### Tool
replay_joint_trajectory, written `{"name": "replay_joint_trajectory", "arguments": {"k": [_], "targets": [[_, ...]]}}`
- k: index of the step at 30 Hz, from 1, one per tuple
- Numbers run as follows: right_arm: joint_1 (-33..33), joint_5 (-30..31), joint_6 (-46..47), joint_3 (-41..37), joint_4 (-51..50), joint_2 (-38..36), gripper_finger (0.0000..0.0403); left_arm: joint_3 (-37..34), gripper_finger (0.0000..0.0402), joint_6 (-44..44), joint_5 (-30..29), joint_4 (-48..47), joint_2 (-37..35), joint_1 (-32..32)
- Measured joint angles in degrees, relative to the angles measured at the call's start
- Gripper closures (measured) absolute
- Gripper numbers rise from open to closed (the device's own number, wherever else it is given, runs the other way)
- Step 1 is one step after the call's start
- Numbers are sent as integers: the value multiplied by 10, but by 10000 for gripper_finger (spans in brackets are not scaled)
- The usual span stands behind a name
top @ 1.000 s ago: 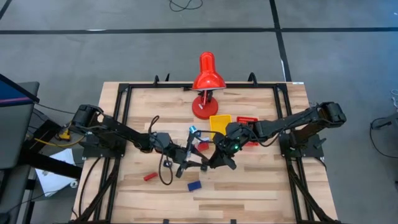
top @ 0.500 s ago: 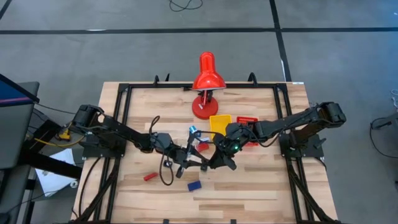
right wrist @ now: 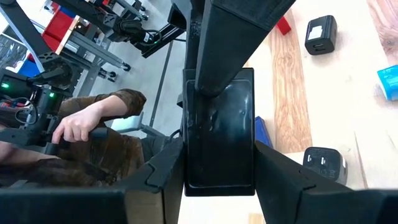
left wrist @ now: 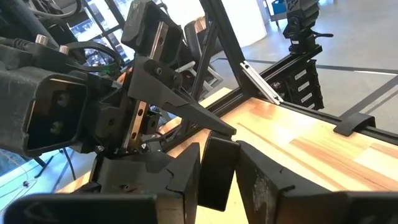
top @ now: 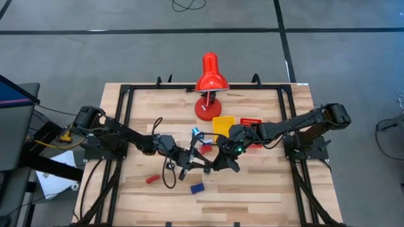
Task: Pick & Place Office items
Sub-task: Put the black digital clock into the yellow bin
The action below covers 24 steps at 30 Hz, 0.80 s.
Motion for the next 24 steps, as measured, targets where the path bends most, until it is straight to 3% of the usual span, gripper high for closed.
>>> {"name": "replay_joint_trajectory", "arguments": {"k": [5,16,20,24], "targets": [[0,0,1,0,1,0,246,0,341,10,0,0,0,0],[-14,1,-84,3,-5,-3,196,-2,341,-14,0,-27,2,0],[-30,1,-114,2,-5,-2,183,-2,341,-71,-4,-62,-9,0],[-43,8,-174,2,-10,-2,174,-2,341,-155,-62,-115,-32,0]]}}
